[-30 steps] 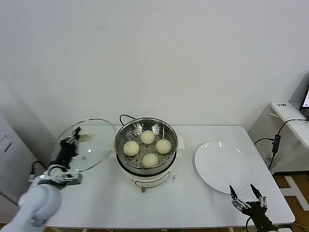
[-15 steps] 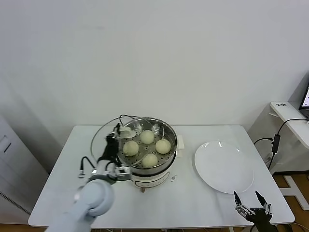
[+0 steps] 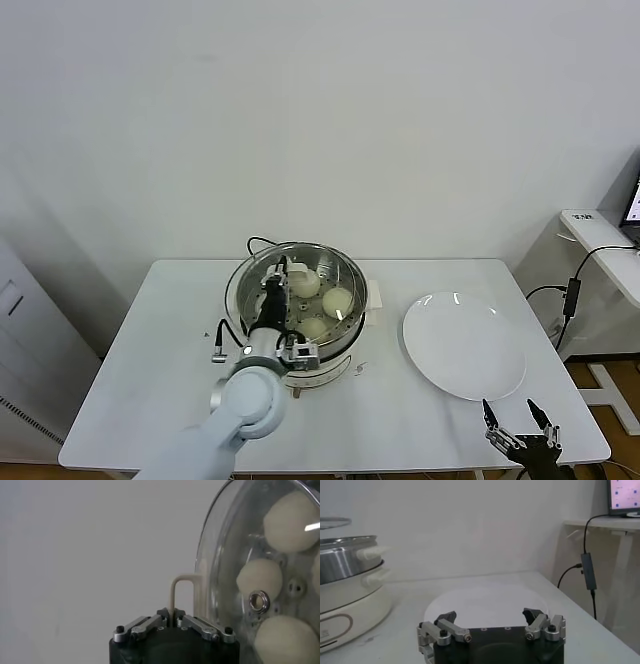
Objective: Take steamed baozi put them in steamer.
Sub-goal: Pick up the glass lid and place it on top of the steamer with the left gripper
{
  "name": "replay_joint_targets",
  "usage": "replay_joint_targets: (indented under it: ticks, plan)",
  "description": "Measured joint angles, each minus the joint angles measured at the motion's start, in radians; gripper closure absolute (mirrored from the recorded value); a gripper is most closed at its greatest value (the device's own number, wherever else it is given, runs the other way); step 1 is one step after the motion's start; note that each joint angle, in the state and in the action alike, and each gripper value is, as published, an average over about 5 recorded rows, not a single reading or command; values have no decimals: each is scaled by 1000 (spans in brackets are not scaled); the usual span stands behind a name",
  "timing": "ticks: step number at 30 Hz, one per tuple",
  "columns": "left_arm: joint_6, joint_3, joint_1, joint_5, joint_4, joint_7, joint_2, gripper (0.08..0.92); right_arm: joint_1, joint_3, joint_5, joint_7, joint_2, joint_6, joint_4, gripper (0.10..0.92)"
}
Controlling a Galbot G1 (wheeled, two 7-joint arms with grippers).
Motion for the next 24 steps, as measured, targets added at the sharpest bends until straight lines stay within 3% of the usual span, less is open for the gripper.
replay_joint_targets:
  ticks: [24]
  plan:
    - [22,55,-57,45,106,6,-57,886,2,-21,3,-2,1,-2,0,203]
